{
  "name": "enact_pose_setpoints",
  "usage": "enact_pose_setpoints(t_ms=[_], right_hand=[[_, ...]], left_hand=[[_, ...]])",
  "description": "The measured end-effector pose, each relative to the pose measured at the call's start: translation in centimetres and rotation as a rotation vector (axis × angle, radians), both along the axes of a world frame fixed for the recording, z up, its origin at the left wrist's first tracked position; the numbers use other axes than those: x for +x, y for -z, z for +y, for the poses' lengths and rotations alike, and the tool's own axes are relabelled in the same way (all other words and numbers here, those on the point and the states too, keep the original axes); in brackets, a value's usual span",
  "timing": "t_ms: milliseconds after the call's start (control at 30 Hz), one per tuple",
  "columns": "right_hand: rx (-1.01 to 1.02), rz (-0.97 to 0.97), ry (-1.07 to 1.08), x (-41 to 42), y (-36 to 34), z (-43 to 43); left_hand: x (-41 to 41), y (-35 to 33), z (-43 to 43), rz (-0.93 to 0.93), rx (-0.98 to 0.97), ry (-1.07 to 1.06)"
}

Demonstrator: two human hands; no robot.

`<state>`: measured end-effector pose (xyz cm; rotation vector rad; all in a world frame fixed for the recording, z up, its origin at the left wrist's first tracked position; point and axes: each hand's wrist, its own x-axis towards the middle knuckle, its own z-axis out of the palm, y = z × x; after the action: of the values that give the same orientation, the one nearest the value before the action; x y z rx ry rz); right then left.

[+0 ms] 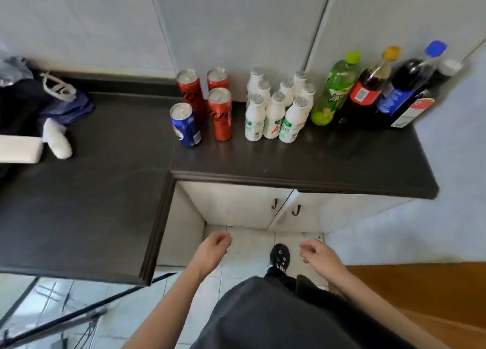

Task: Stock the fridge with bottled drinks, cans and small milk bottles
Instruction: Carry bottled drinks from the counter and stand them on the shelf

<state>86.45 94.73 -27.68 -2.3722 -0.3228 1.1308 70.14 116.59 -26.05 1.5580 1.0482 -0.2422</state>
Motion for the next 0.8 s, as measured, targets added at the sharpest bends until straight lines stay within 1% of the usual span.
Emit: enact_pose_setpoints(t_ms=[100, 200, 267, 333, 433, 533, 600, 700, 800], right_hand=[[0.118, -0.069, 0.156, 5.8, -1.2, -0.1], [0.273, -0.176, 0.334, 12.1, -4.0, -0.2], [0.384, -0.261, 0.416, 16.3, -6.2, 0.0], [0.461, -0.354, 0.461, 20.1, -8.5, 0.5], [0.517, -0.487, 0.473, 24.9, -11.8, 2.3], [0.605, -0.625, 0.455, 28.3, -14.5, 4.5], [0.637, -0.676, 0.408, 29.7, -15.4, 6.0], [0.624, -0.714, 0.301, 30.9, -16.1, 7.8], [0.595, -0.737, 0.229, 31.4, -15.9, 8.8]], left_hand=[[7.4, -1.6, 0.4, -0.106, 0.009, 0.034], [15.0, -4.0, 0.3, -0.223, 0.026, 0.077], [19.7, -5.9, 0.2, -0.341, 0.043, 0.064], [24.0, -8.0, 0.0, -0.47, 0.051, 0.055], [29.4, -11.3, 0.0, -0.648, 0.093, 0.049], [33.7, -13.8, 0.7, -0.779, 0.254, 0.054], [36.0, -14.3, 1.2, -0.803, 0.389, 0.09], [39.0, -14.3, 1.6, -0.754, 0.552, 0.169], [41.2, -13.8, 1.9, -0.691, 0.536, 0.225]])
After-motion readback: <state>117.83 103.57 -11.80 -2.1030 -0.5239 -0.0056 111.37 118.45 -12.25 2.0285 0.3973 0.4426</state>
